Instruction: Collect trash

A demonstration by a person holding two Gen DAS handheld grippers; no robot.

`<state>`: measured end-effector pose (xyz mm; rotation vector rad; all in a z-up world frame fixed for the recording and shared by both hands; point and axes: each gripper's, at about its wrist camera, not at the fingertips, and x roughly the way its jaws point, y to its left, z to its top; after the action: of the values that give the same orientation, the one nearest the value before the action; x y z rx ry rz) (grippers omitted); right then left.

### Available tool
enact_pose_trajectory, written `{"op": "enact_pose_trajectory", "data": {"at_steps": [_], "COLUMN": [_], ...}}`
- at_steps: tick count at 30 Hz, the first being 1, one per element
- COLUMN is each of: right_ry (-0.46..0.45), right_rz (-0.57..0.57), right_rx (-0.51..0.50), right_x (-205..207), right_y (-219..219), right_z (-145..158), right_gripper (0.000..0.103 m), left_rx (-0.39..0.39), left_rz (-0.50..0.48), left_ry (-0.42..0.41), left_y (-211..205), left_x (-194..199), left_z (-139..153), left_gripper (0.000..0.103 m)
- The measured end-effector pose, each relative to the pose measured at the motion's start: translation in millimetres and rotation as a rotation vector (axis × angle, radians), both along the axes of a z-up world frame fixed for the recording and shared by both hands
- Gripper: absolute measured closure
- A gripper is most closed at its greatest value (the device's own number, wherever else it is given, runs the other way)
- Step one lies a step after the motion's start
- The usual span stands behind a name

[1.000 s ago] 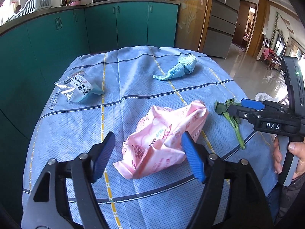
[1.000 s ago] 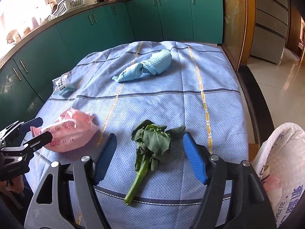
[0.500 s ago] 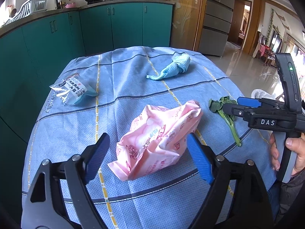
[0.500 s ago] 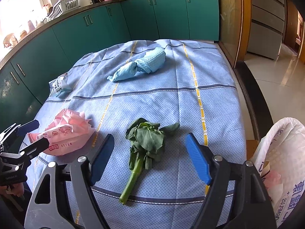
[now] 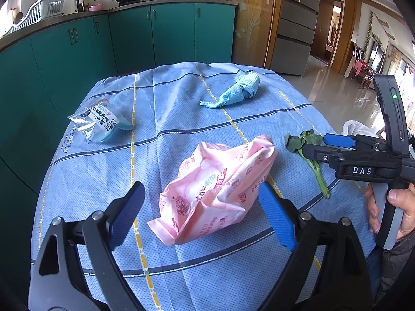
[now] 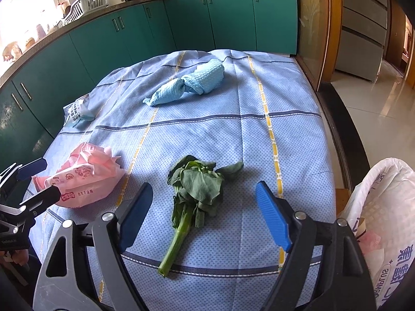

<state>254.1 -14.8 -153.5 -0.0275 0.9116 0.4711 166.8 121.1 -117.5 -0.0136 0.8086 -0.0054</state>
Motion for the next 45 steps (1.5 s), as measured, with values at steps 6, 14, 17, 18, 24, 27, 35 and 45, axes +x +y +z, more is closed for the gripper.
{"op": "enact_pose_trajectory", "data": {"at_steps": [6,14,17,18,24,27,35,45], "right_ry": [0.0,-0.001,-0.006,-0.009,-0.047,-0.072,-0.062,-0.022], "right_rz": [-0.002,-0.009,-0.007,-0.006,0.023,0.047,0.065,0.029], "right_rx": [-0.005,-0.014,-0.033,-0.045,-0.142,-0.164,-0.125,-0.08], "right_x": [0,0,-1,-1,-5,-9,-10,-4], "right_y": [1,1,5,8,23,31,31,16], "right_z": [-1,-2,-4,-5,-10,-12,-7,-5], "right_gripper": [0.023,0.023,0.023,0.023,0.023,0.023,0.068,0.054], "left_rx": [-0.001,-0.005,0.0,0.002,0.01,0.011,0.004,0.034], "left_rz": [0.001,0.035,0.042,0.042,0.044,0.044,0.05,-0.035], "left_ry": [-0.001,0.006,0.009,0.01,0.014,0.014,0.011,0.043], "left_y": [1,7,8,8,7,6,8,-15], "left_x": [0,2,3,3,4,4,5,23], "left_z": [0,-2,-2,-2,-4,-4,-4,-11], "left_gripper": [0.014,0.013,0.013,0.013,0.013,0.013,0.013,0.01]}}
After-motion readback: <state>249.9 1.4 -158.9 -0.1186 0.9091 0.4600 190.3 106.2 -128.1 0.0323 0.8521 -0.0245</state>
